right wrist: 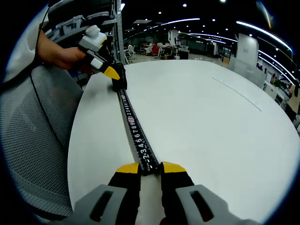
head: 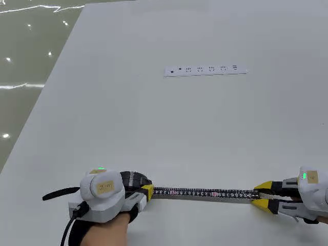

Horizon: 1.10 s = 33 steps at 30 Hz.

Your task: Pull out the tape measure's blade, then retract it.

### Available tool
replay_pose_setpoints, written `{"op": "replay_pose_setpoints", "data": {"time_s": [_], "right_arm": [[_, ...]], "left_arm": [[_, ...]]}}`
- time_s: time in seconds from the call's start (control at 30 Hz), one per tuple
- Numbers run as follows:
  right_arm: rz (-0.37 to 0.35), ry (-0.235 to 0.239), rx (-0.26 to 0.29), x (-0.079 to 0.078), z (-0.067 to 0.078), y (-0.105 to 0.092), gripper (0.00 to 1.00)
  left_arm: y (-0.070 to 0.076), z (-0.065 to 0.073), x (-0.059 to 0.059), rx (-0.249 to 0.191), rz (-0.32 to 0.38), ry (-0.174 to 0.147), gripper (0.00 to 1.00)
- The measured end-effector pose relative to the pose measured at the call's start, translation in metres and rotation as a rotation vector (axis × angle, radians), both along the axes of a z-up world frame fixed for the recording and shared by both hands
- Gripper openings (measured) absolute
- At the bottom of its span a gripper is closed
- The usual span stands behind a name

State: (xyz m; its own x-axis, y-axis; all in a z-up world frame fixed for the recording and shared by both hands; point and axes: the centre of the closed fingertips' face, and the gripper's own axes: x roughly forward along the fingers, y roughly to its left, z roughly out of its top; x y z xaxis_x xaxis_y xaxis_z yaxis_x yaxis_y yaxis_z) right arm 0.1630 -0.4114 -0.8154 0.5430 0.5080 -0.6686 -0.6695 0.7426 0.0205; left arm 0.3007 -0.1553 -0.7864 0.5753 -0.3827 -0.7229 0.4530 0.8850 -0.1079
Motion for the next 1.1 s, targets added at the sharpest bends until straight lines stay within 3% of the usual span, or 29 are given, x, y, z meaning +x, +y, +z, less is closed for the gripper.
{"op": "replay_pose_setpoints", "data": {"time_s": [0.23, 0.3, 0.7, 1.1], "right_arm": [[0.001, 0.006, 0.003, -0.001, 0.003, 0.002, 0.14], [0.01, 0.007, 0.031, -0.001, 0.005, 0.007, 0.14], [0.032, -0.007, 0.045, 0.007, 0.002, 0.022, 0.14], [0.016, -0.023, 0.104, 0.019, 0.006, 0.041, 0.13]], "left_arm": [[0.0, -0.001, 0.0, 0.01, 0.0, 0.009, 0.56], [0.0, -0.001, 0.0, 0.014, 0.001, 0.011, 0.56], [0.0, -0.001, -0.001, 0.004, -0.001, 0.016, 0.56], [0.0, -0.001, -0.001, -0.002, 0.0, 0.03, 0.56]]}}
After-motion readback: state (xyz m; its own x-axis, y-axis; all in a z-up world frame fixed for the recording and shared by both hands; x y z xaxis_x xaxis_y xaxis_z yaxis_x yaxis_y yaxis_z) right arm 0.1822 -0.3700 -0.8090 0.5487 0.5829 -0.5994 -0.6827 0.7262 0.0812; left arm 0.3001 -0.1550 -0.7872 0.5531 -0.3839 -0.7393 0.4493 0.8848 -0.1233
